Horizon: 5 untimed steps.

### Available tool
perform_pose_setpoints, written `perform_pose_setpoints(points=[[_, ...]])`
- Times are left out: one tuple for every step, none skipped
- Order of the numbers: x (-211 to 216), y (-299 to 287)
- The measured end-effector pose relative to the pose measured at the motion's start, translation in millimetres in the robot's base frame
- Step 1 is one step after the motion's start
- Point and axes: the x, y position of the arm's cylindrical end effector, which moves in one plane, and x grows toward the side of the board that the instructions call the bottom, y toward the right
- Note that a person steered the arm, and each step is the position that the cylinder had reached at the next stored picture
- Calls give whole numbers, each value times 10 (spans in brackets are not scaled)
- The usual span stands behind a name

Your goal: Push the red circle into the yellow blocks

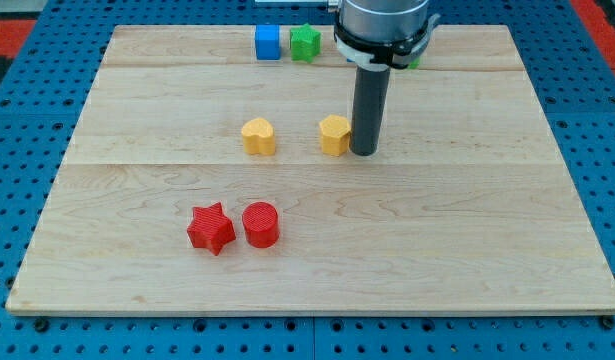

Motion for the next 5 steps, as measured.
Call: perform_pose_setpoints(points=[[-138, -318], [-39, -655], [755, -343], [1439, -325], [1581, -900]])
